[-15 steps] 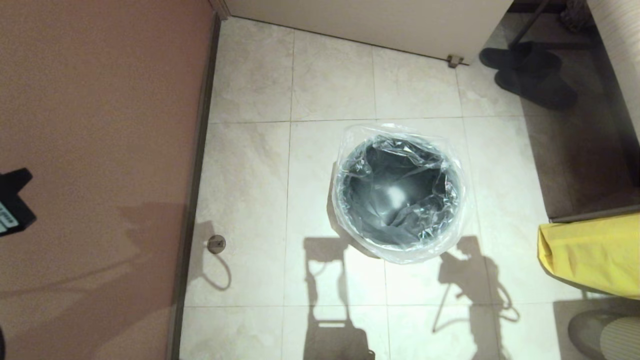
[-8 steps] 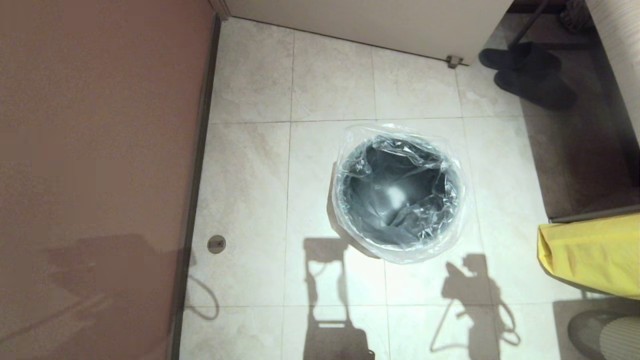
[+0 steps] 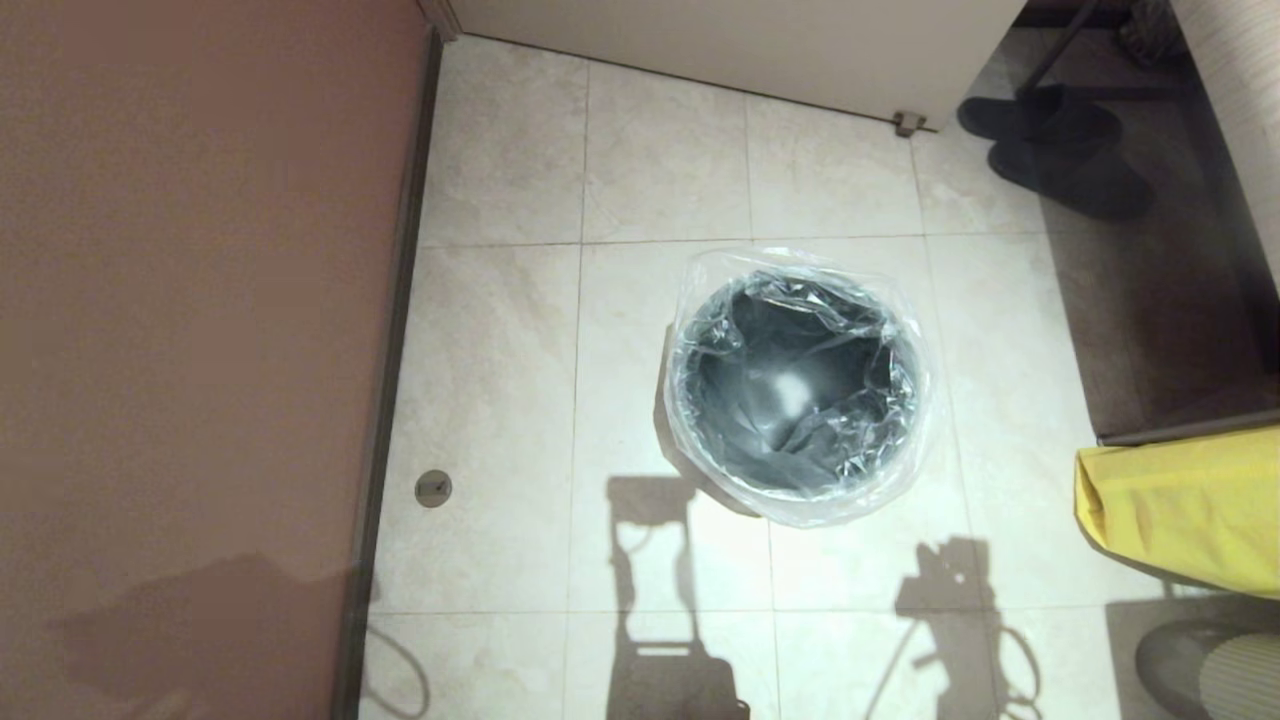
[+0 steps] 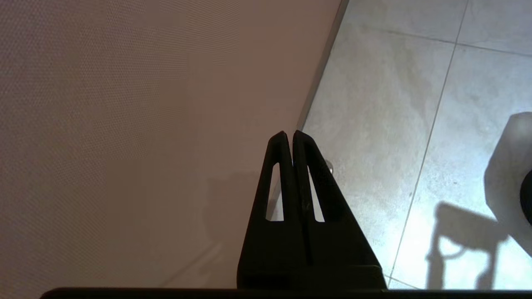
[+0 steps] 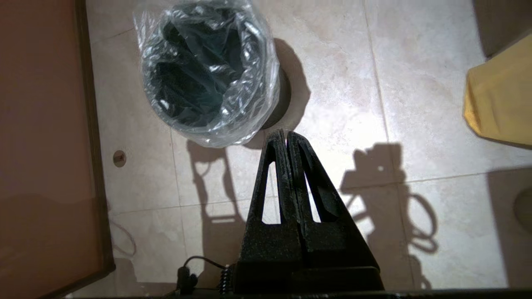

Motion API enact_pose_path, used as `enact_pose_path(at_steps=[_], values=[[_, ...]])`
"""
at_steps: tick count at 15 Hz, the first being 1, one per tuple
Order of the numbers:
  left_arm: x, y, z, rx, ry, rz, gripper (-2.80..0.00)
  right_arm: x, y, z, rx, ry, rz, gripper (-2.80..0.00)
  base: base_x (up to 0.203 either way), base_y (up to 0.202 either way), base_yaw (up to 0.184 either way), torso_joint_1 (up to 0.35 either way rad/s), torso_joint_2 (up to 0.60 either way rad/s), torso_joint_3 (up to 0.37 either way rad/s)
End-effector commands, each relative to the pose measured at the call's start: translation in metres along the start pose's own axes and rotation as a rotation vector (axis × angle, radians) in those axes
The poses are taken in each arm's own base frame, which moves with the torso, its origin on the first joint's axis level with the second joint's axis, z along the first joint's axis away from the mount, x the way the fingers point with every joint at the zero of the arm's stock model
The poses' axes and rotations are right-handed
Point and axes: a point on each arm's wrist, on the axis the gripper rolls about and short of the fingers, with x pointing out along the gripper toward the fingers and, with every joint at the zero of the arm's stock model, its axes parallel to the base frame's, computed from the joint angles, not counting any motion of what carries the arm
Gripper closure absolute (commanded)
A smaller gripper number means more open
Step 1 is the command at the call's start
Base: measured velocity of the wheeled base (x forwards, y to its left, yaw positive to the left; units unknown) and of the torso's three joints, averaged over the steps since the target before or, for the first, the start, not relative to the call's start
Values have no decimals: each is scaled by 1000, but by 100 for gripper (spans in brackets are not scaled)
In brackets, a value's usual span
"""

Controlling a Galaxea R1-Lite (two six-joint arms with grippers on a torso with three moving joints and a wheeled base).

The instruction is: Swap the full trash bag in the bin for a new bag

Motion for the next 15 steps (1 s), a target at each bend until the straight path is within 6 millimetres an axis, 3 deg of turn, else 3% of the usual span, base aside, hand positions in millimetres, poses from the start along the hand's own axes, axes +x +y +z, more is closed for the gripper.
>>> enact_pose_path(at_steps=[1,3,7,10,15], values=[[-5,3,-6,-6,-14,2,0,-8,1,-1,-16,-47,-26,0,0,0,0,0,0,0],[-5,3,-4,31,-17,0,0,-7,0,-1,-19,-66,-88,0,0,0,0,0,0,0],[-10,1,-6,58,-38,23,0,0,-5,-2,-41,5,-44,0,0,0,0,0,0,0],[-12,2,-20,59,-17,-14,0,-5,-6,-9,-57,-6,-40,0,0,0,0,0,0,0],[-34,10,-48,65,7,-186,0,-1,-12,-21,-151,48,-34,0,0,0,0,0,0,0]])
